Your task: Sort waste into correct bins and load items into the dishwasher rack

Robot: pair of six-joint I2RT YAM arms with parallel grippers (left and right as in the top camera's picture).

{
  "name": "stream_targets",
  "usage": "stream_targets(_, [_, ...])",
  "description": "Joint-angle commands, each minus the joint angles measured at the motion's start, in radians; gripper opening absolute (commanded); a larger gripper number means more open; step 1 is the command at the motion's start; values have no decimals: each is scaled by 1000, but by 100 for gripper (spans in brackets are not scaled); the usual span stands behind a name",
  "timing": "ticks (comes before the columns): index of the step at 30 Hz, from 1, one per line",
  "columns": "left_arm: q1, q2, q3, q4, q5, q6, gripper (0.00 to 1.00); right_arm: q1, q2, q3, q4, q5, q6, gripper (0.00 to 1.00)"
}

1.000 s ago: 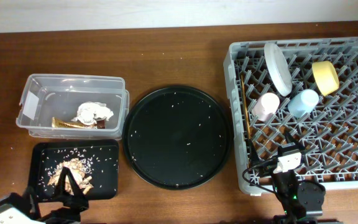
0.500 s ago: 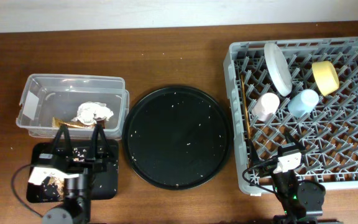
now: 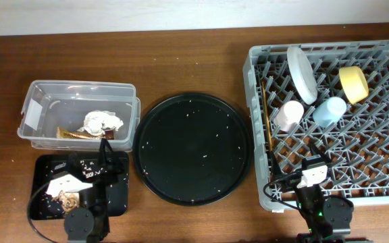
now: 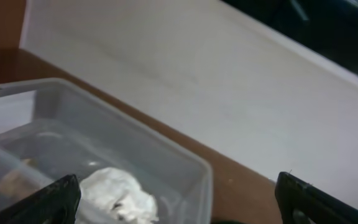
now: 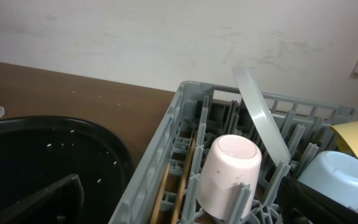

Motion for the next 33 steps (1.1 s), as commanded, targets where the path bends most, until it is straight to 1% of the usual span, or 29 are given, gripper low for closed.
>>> stream_targets(1, [-22,-6,-12,-13,-82,-5,99,4,-6,-6,-4,-2,12,98])
stream_targets(5, [-24,-6,-12,-77,-29,-5,99,4,-6,-6,-5,-2,12,98])
stream_targets(6, [-24,-6,-12,-74,-23,48,99,4,-6,-6,-4,-2,12,98])
stream_targets(7, [-24,-6,-12,-62,61,257,99,4,-6,-6,-5,-2,12,98])
stream_targets(9, [-24,-6,-12,-58,131,484,100,4,-6,-6,-4,-2,12,98])
stream_targets(11, [-24,-6,-12,-62,180,626,99,4,-6,-6,-4,-2,12,98])
stream_targets(14, [-24,-6,-12,-81,181,628,99,4,-6,-6,-4,-2,12,98])
stream_targets(15, [-24,-6,-12,-114,181,628,99,4,-6,-6,-5,-2,12,98])
stream_targets(16, [-24,-6,-12,-204,178,628,99,4,-6,-6,-4,-2,12,98])
stream_targets(18, [-24,-4,-11,-336,179,628,99,4,-6,-6,-4,-2,12,98])
stream_targets(25, [-24,2,-12,-333,178,628,99,4,-6,-6,-5,-2,12,98])
stream_targets(27, [-15,-67,-13,-331,179,628,99,4,-6,-6,-5,-2,12,98])
stream_targets(28, [-15,-153,-13,-331,178,628,99,4,-6,-6,-5,-2,12,98])
stream_targets(29, [-15,-187,-14,-299,178,628,99,4,-6,-6,-5,-2,12,98])
stream_targets(31, [-15,-192,-47,-256,179,628,99,4,-6,-6,-4,-2,12,98])
stream_targets(33, [-13,-191,-47,-255,178,628,99,4,-6,-6,-4,-2,12,98])
